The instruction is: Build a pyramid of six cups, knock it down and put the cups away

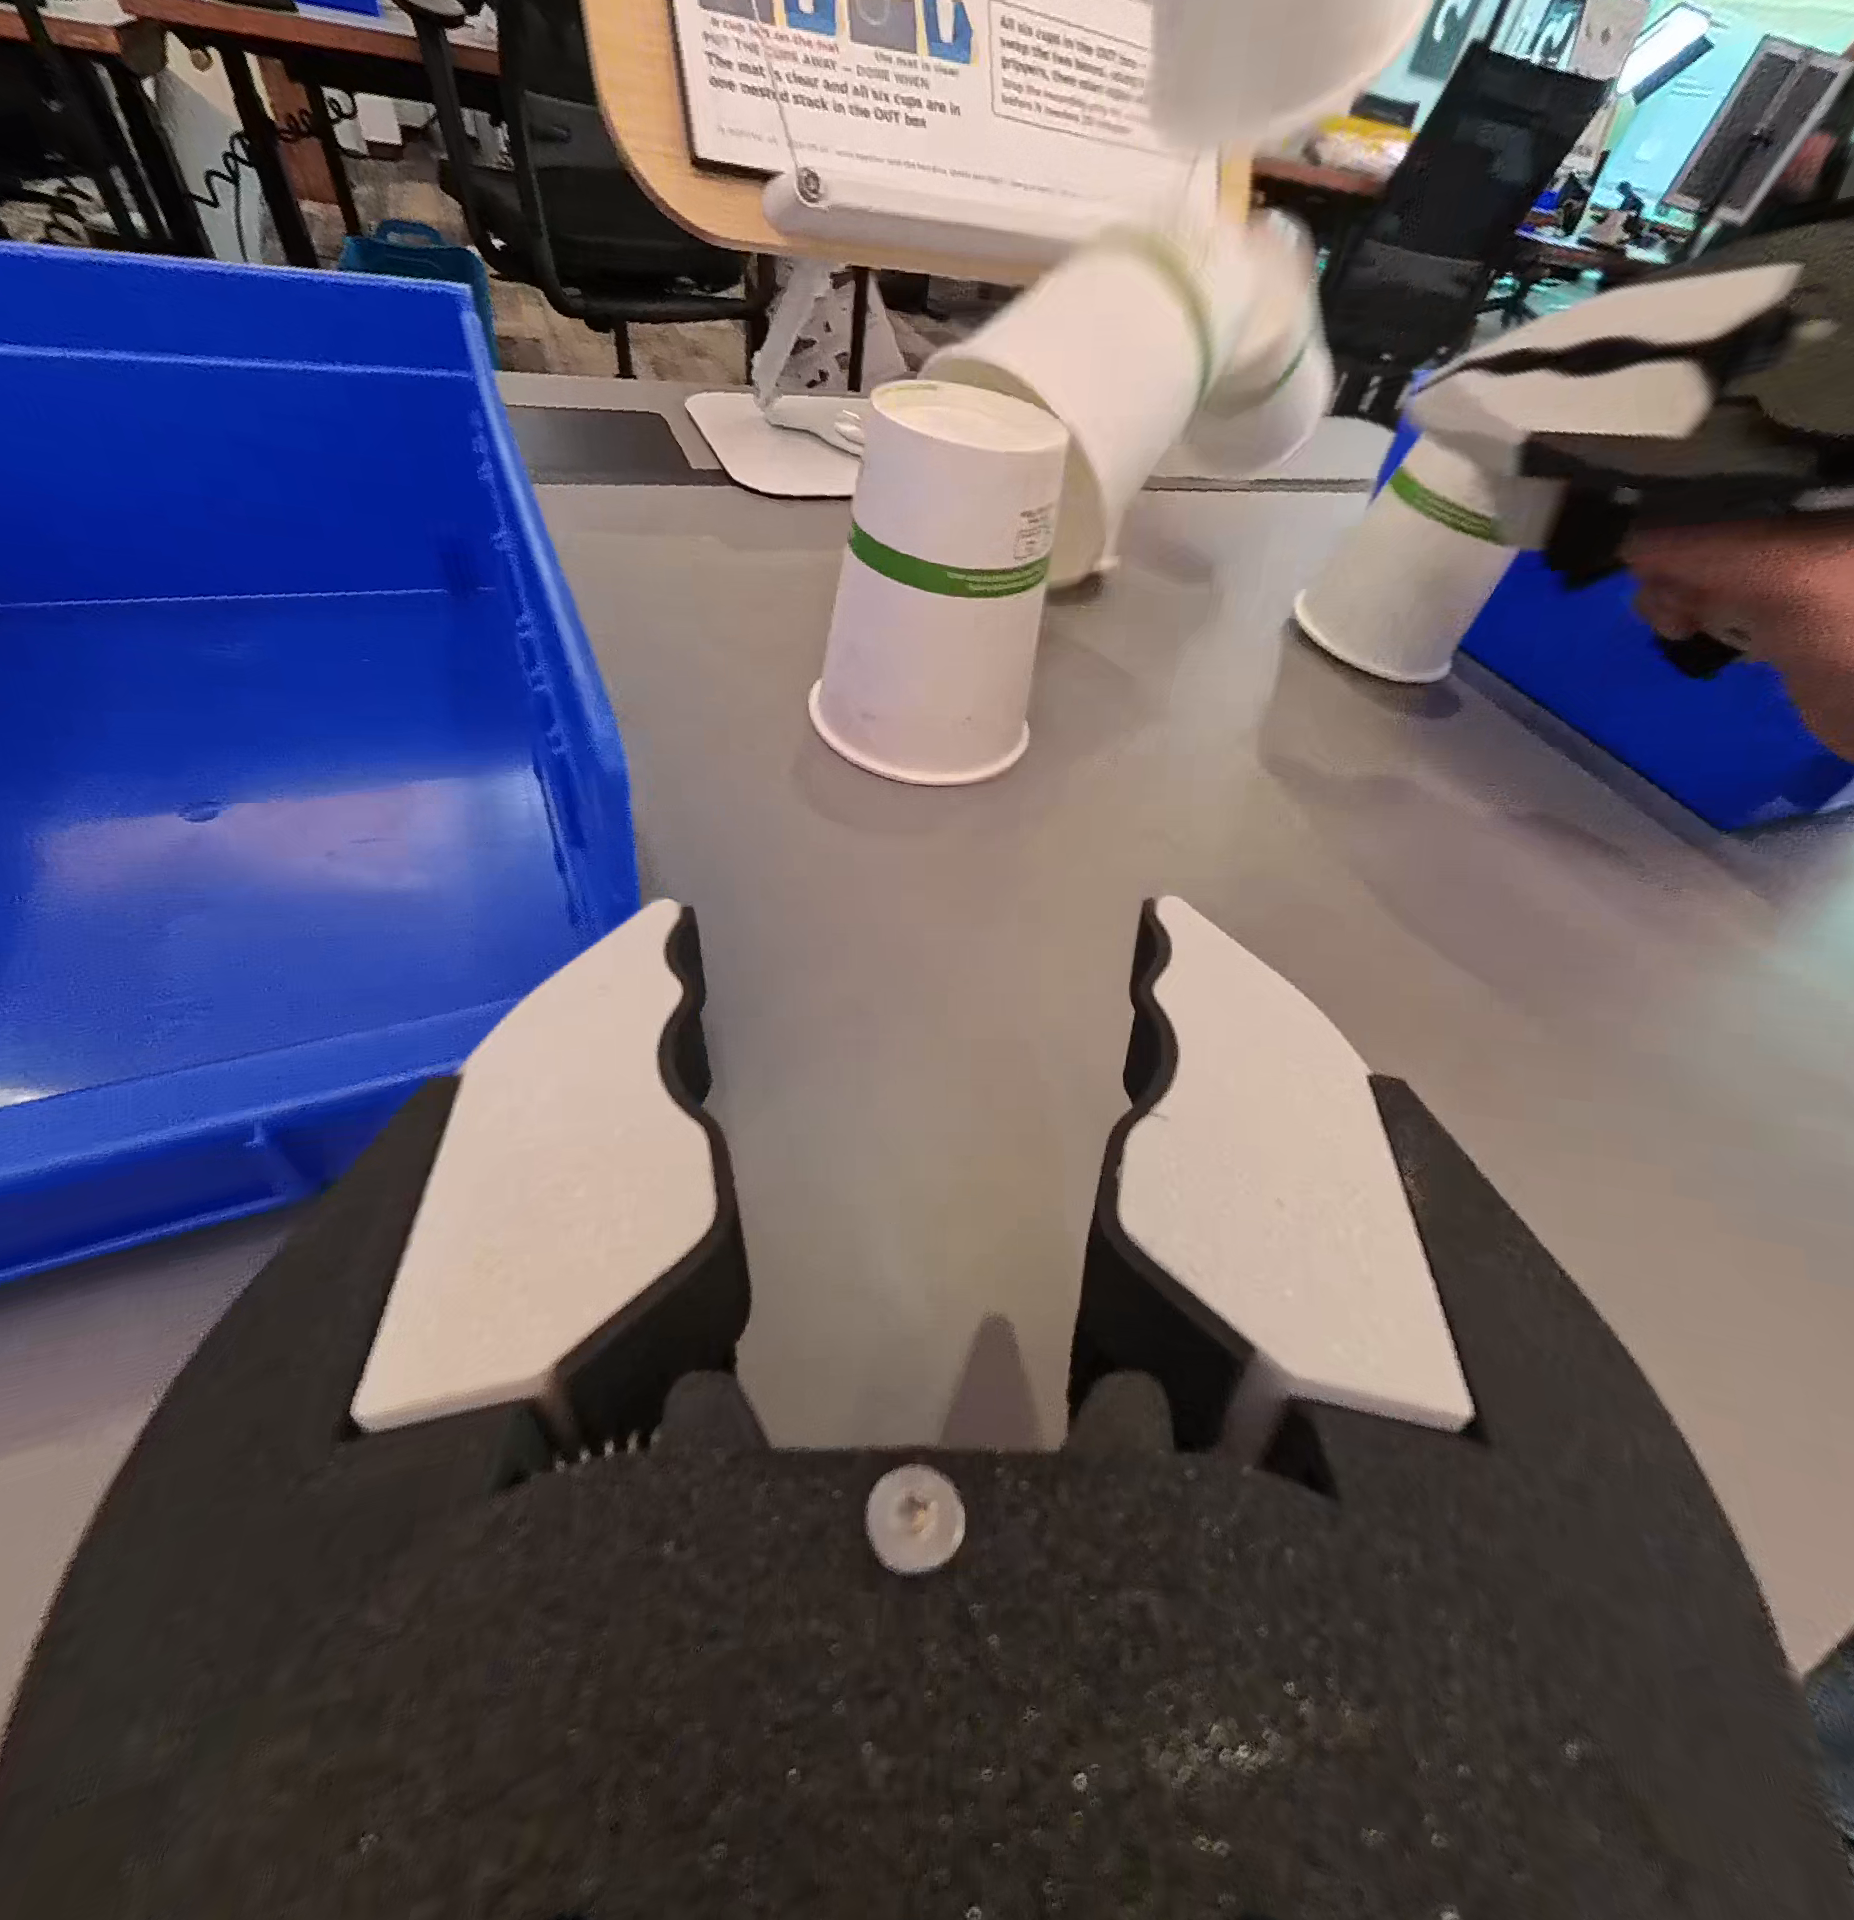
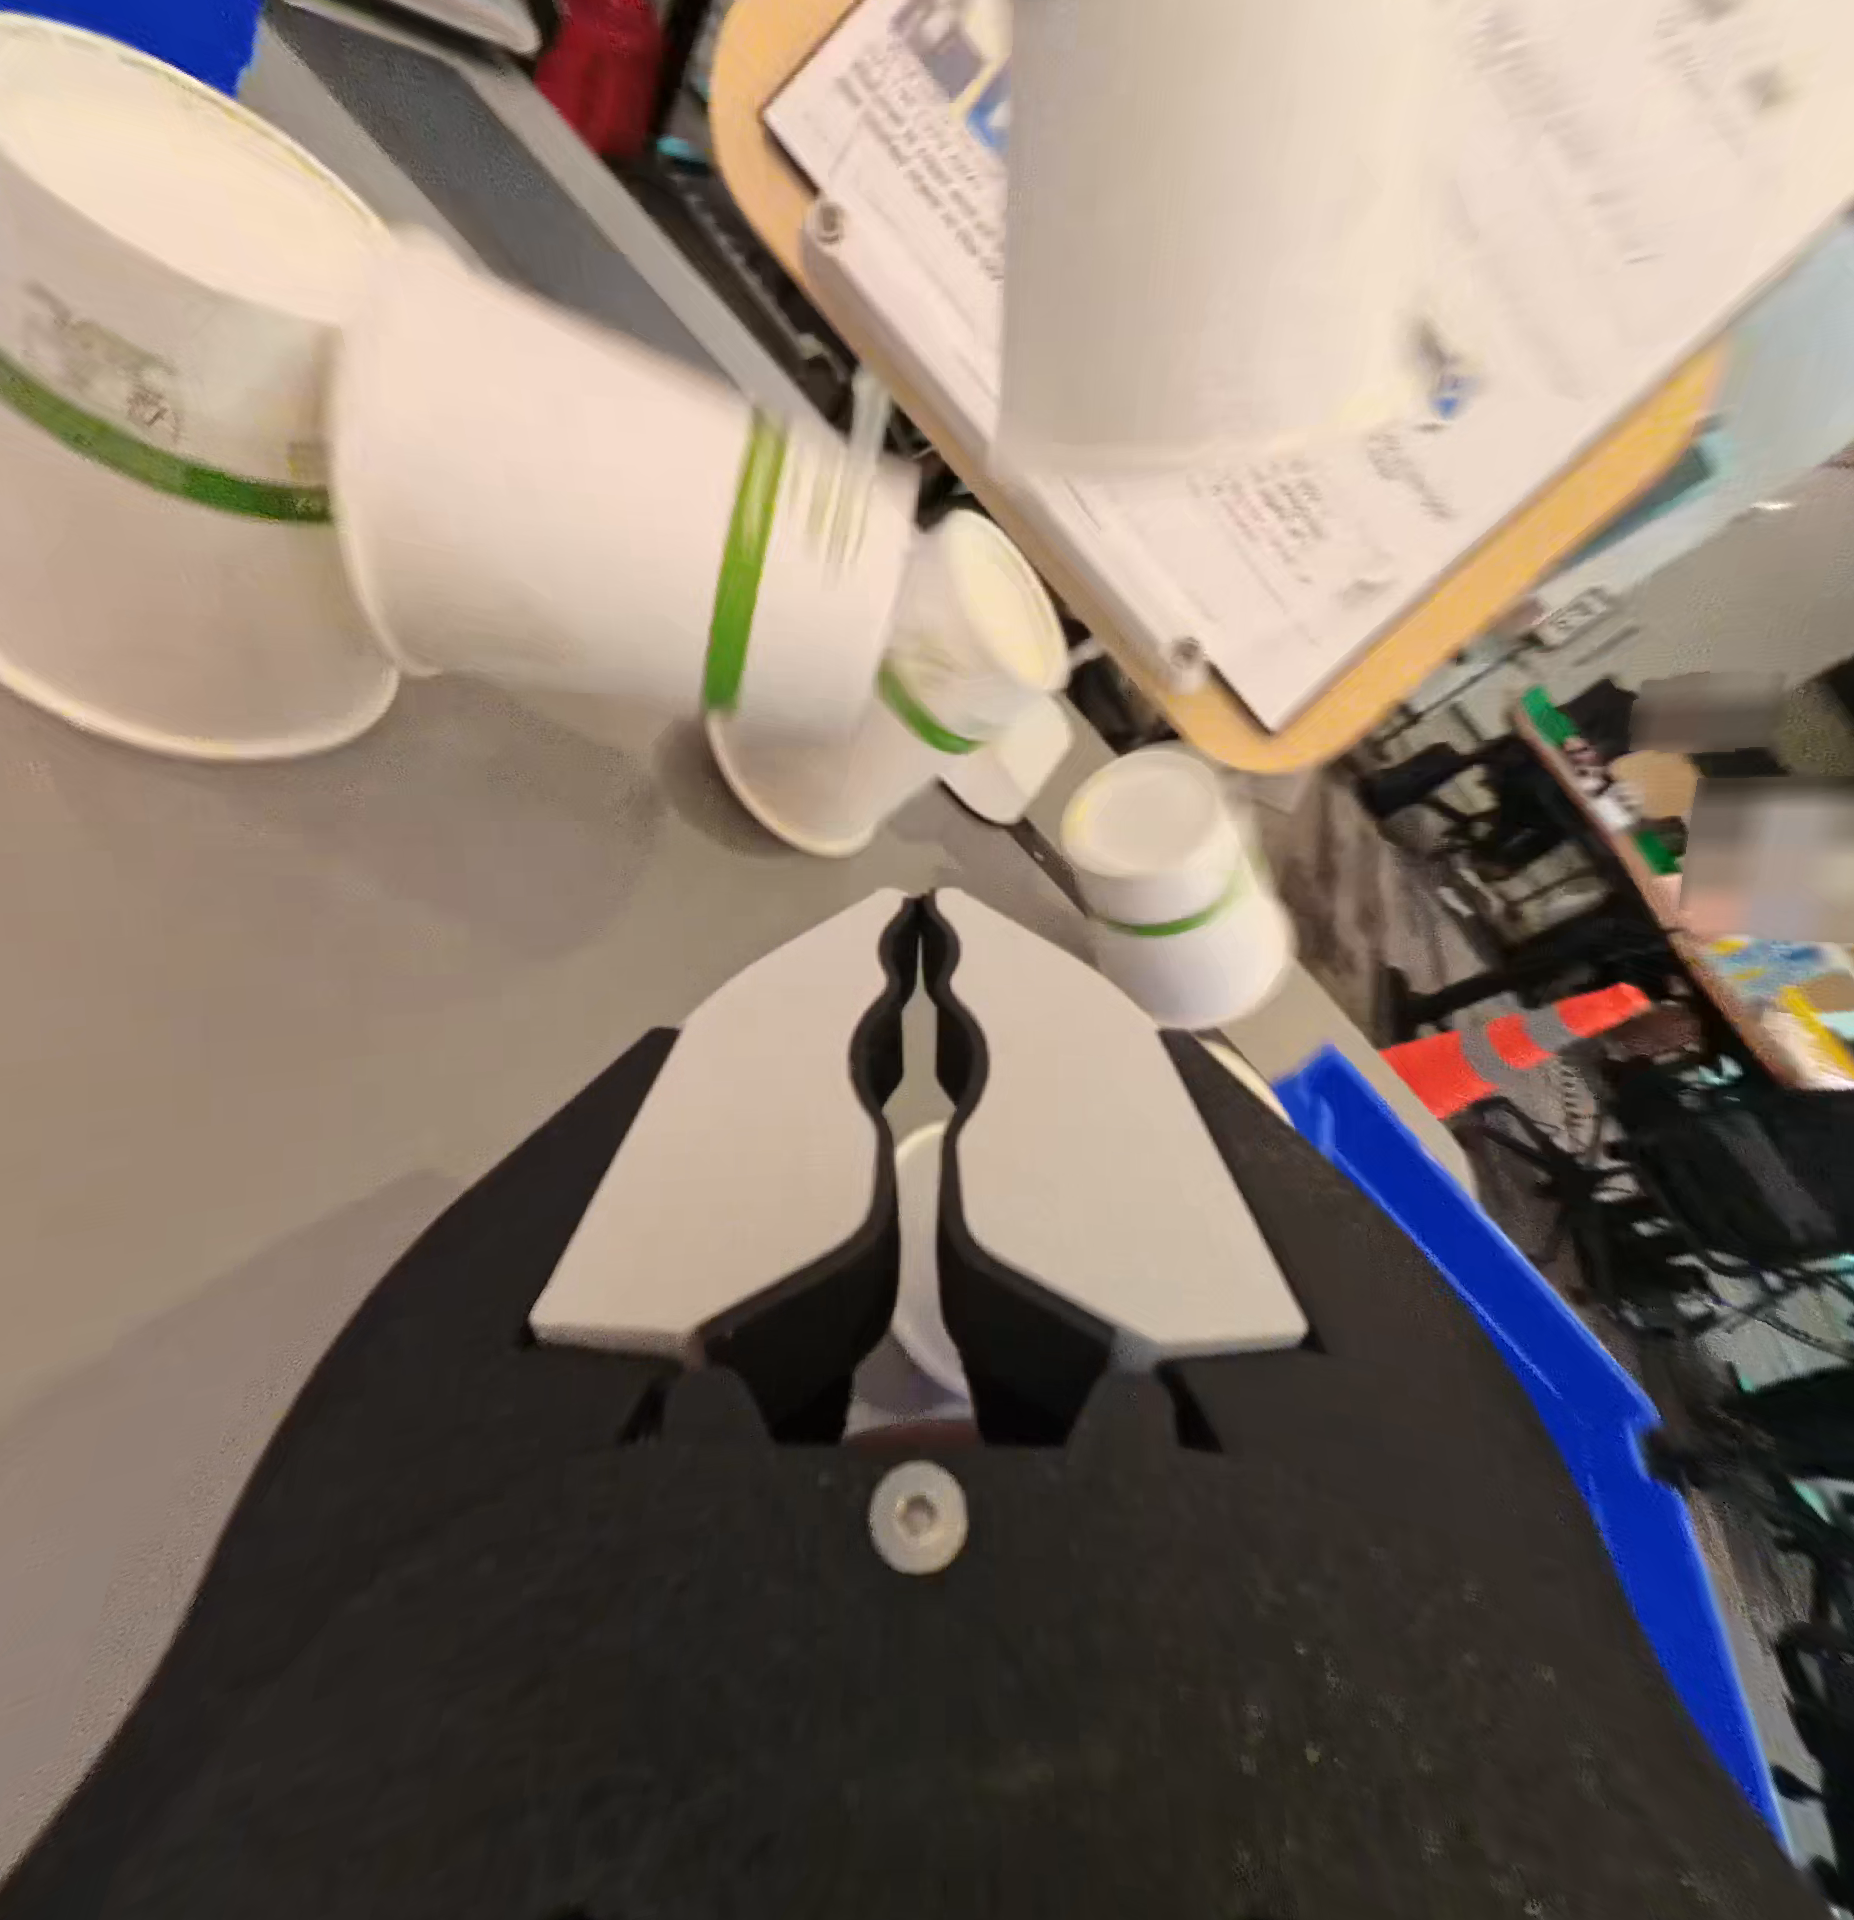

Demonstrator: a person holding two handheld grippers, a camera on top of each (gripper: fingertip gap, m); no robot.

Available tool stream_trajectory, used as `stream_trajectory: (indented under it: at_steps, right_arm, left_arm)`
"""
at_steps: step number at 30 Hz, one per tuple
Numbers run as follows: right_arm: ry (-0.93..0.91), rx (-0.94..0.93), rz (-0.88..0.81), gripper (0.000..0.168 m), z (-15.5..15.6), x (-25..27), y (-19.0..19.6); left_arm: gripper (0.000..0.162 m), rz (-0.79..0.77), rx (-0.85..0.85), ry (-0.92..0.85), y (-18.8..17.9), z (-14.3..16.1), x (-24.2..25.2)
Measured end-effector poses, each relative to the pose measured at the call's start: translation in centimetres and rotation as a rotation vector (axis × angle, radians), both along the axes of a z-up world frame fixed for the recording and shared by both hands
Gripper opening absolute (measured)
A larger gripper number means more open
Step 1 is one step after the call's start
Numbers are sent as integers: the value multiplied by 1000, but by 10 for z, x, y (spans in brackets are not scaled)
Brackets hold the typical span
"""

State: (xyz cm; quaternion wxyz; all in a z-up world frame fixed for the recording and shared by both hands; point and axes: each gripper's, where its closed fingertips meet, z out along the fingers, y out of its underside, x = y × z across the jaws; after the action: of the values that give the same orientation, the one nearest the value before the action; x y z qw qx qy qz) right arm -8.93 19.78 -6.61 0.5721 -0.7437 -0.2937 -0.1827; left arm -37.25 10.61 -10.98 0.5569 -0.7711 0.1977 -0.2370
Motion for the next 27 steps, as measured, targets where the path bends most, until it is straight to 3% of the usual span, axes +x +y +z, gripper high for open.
stream_trajectory:
  at_steps: [5,8,10,13,15,19,22,27]
  right_arm:
    - [104,12,108,0,-7,-12,-120]
    - [288,-46,168,0,-22,-23,-184]
    - [327,-69,158,10,-33,-21,-210]
    - [412,-64,121,35,-37,-13,-220]
    - [500,-110,108,42,-42,-9,-217]
    - [542,-240,56,78,-63,-2,-210]
    - [537,-229,3,89,-67,12,-205]
    - [596,-197,-14,88,-63,26,-202]
  left_arm:
    - [78,-43,1,29,-9,-2,13]
    - [78,-54,17,59,-13,-2,19]
    - [79,-61,18,83,-14,-4,23]
    - [80,-74,22,101,-17,-5,29]
    - [81,-84,36,101,-19,-3,32]
    - [84,-94,28,105,-22,-5,34]
    - [85,-98,24,103,-22,-6,34]
    - [85,-101,-5,89,-21,-9,35]
